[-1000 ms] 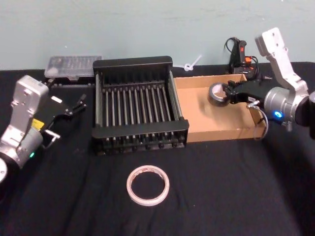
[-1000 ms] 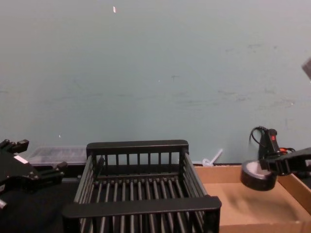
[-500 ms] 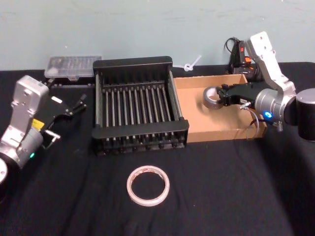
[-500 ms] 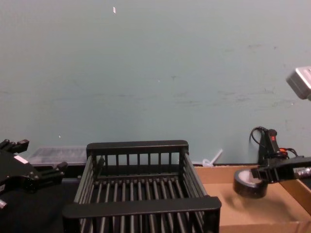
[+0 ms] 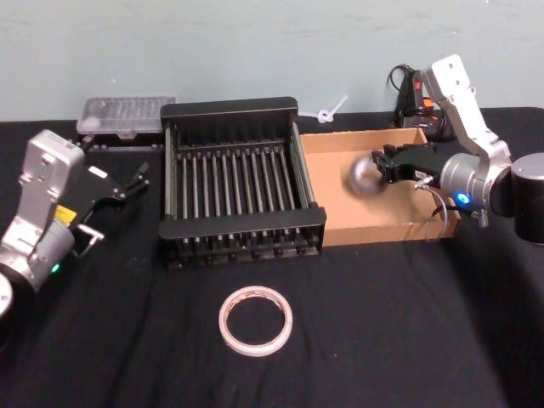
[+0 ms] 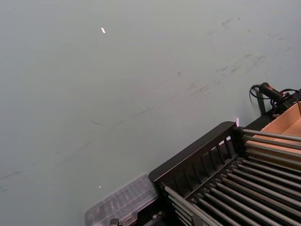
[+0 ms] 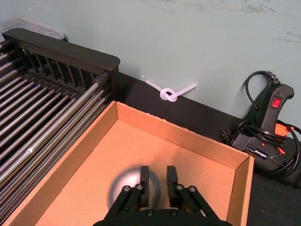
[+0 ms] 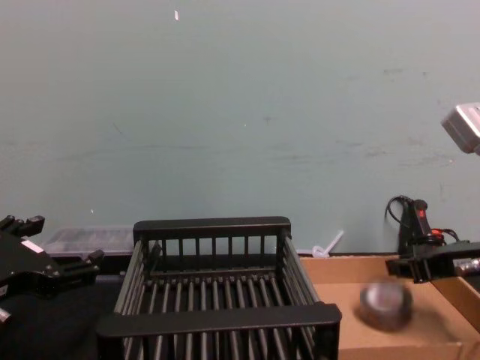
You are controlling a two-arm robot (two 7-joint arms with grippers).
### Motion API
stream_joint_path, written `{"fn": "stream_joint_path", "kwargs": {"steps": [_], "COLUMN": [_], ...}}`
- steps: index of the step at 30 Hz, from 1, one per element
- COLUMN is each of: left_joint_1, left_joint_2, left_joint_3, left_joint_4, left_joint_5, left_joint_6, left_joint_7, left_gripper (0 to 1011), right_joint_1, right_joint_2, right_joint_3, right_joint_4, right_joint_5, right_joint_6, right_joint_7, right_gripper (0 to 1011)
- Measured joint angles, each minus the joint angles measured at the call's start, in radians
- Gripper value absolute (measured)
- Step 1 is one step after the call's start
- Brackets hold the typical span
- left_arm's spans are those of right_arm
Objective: Pick up the white tape and place it into the black box , Pick up the silver tape and place it into the brown box.
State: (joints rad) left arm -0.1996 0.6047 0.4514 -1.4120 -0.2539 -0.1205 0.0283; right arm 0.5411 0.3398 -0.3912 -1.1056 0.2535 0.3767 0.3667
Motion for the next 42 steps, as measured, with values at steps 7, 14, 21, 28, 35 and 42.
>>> {"fn": "stream_joint_path", "kwargs": {"steps": [7,14,21,28,35,42], "left_joint_1": [0.000,0.000,0.000,0.000,0.000,0.000], "left_joint_2": [0.000,0.000,0.000,0.000,0.000,0.000], "left_joint_3": [0.000,0.000,0.000,0.000,0.000,0.000], "left_joint_4": [0.000,0.000,0.000,0.000,0.000,0.000], "left_joint_5": [0.000,0.000,0.000,0.000,0.000,0.000], "left_joint_6": [0.000,0.000,0.000,0.000,0.000,0.000], "left_joint_7": [0.000,0.000,0.000,0.000,0.000,0.000], "left_gripper": [1001,1001,1001,1001,1001,1001], "right_joint_1": [-0.001,-0.001,-0.001,-0.001,-0.001,-0.015], "right_joint_2": [0.001,0.001,0.002,0.002,0.002,0.006], "right_joint_3": [0.000,0.000,0.000,0.000,0.000,0.008], "right_joint_4": [-0.001,-0.002,-0.003,-0.003,-0.003,-0.018], "right_joint_5": [0.002,0.003,0.004,0.004,0.004,0.003], "right_joint_6": [0.001,0.001,0.002,0.002,0.002,-0.008], "right_joint_7": [0.000,0.000,0.000,0.000,0.000,0.006], "right_gripper": [388,650,840,1002,1002,1002]}}
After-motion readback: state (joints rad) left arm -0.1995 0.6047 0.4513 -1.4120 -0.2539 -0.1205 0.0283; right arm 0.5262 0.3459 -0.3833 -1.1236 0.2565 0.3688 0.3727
